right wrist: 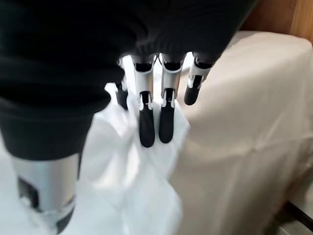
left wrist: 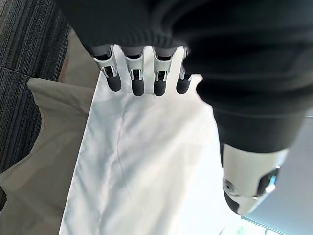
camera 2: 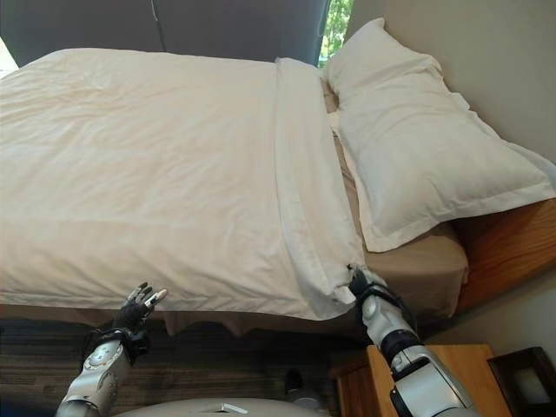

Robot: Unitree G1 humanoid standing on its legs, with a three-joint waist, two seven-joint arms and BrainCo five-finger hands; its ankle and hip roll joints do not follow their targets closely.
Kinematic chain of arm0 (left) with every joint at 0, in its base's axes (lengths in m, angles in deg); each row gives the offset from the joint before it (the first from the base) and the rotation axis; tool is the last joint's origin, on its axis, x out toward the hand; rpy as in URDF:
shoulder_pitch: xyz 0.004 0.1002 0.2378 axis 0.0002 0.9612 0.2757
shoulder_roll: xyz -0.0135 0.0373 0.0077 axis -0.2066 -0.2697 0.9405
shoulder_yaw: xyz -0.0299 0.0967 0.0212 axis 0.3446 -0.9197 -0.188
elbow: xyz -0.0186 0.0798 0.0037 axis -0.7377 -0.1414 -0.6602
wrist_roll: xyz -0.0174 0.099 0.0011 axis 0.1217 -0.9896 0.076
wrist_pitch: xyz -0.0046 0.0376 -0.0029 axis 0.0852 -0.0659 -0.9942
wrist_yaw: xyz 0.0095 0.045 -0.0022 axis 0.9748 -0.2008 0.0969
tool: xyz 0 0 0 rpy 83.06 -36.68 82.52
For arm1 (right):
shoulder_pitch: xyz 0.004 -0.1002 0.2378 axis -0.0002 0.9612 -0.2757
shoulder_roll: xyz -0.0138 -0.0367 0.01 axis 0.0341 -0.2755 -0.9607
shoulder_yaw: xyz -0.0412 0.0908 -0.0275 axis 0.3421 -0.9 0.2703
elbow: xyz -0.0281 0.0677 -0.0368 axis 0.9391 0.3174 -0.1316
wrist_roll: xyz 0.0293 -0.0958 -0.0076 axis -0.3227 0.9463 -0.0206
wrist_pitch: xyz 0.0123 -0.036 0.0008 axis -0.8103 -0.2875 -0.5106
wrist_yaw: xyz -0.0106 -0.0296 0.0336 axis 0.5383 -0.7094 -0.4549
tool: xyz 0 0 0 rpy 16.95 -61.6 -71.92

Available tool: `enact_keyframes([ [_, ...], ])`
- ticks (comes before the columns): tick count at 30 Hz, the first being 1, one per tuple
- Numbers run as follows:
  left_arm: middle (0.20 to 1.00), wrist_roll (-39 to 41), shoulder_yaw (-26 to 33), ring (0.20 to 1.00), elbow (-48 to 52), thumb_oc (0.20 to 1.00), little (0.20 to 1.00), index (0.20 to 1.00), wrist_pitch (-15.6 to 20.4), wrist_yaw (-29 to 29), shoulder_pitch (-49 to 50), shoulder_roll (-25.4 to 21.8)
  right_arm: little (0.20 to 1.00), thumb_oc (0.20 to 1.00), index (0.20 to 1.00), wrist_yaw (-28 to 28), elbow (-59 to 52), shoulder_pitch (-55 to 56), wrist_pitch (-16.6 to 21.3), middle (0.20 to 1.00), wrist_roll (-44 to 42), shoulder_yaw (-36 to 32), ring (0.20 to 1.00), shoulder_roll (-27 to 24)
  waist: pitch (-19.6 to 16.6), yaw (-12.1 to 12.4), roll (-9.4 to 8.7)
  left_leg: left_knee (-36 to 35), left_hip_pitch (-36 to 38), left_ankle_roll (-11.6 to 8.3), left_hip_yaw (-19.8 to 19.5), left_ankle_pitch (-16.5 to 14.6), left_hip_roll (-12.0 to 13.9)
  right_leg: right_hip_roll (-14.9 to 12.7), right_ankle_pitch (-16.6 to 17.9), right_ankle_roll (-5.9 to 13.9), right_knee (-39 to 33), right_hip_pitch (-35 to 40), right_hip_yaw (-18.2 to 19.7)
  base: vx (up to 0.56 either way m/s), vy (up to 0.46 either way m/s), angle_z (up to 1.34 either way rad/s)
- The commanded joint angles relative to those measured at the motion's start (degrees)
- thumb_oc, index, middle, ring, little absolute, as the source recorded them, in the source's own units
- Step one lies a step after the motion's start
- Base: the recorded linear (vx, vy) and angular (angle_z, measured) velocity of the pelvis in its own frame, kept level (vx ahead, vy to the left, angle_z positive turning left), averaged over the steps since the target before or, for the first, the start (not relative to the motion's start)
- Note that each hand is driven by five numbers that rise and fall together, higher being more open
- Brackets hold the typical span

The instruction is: Making the bed.

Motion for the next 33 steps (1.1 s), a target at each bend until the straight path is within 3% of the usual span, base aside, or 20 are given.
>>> enact_keyframes([
  [1,1.0,-2.06,0.5,1.0,2.24,1.0,1.0,1.0,1.41,-0.67,-2.74,-3.81,1.0,1.0,1.0,0.65,-3.43,-5.98,0.83,1.0,-6.29,-2.38,1.0,-2.19,1.82,0.97,-2.35,0.7,2.39,-2.01,-1.37,-0.16,3.25,-3.39,0.56,1.59,1.01,-1.09,-3.46,0.0,0.0,0.0],
  [2,1.0,-3.04,1.22,1.0,2.0,1.0,1.0,1.0,1.06,-0.51,-2.8,-4.13,1.0,1.0,1.0,0.26,-9.72,-4.41,1.6,1.0,-11.24,-4.57,1.0,-2.73,1.64,0.68,-2.8,0.7,2.37,-2.03,-1.34,-0.2,3.33,-3.37,0.68,1.58,1.01,-1.1,-3.45,0.0,0.0,0.0],
  [8,1.0,-5.41,2.62,1.0,2.6,1.0,1.0,1.0,-0.24,-0.77,-2.79,-4.73,1.0,1.0,1.0,-2.75,-22.14,1.82,3.34,1.0,-22.49,-8.31,1.0,-3.7,1.24,0.23,-4.11,0.7,2.51,-1.98,-1.11,-0.4,3.3,-3.2,0.76,1.62,1.01,-0.9,-3.66,0.0,0.0,0.0],
  [14,1.0,-7.05,3.21,1.0,5.37,1.0,1.0,1.0,-1.23,-2.27,-1.29,-4.92,1.0,1.0,1.0,-6.04,-31.47,5.88,3.68,1.0,-22.34,-10.07,1.0,-6.65,1.13,0.16,-5.01,0.7,2.42,-1.94,-1.4,-0.62,3.23,-3.41,0.76,1.64,1.11,-0.62,-4.28,0.0,0.0,0.0],
  [27,1.0,-8.46,3.78,1.0,8.06,1.0,1.0,1.0,-2.08,-3.36,0.02,-5.02,1.0,1.0,1.0,-7.05,-38.06,8.55,3.37,1.0,-20.66,-13.78,1.0,-9.54,1.17,-0.14,-5.43,0.7,2.21,-1.51,-2.14,-0.91,2.67,-3.92,0.83,1.81,1.08,-0.42,-4.33,0.0,0.011,0.05],
  [28,1.0,-8.6,3.73,1.0,8.08,1.0,1.0,1.0,-2.13,-3.32,-0.1,-5.0,0.2,0.2,0.2,-6.25,-38.2,9.15,4.29,0.2,-26.58,-15.04,0.2,-7.9,1.1,-0.31,-5.26,0.7,2.3,-1.45,-2.1,-0.89,2.55,-4.0,0.93,1.81,1.1,-0.4,-4.17,0.0,0.0,0.0],
  [31,1.0,-8.89,3.34,1.0,7.88,1.0,1.0,1.0,-2.04,-3.32,-0.46,-4.88,0.2,0.2,0.2,-5.22,-38.23,8.76,5.93,0.2,-31.79,-16.15,0.2,-6.39,1.15,-0.49,-5.06,0.7,2.45,-1.4,-1.97,-0.99,2.43,-4.04,0.98,1.81,1.11,-0.49,-3.77,0.0,0.0,0.0],
  [33,1.0,-7.88,1.38,1.0,6.94,1.0,1.0,1.0,-1.19,-2.42,-3.15,-4.35,0.2,0.2,0.2,-2.63,-34.87,5.26,8.8,0.2,-43.9,-17.02,0.2,-1.57,1.29,-0.54,-4.22,0.7,2.77,-1.33,-1.64,-1.11,2.06,-4.23,1.01,1.81,1.07,-0.67,-3.25,0.03,0.008,-0.04],
])
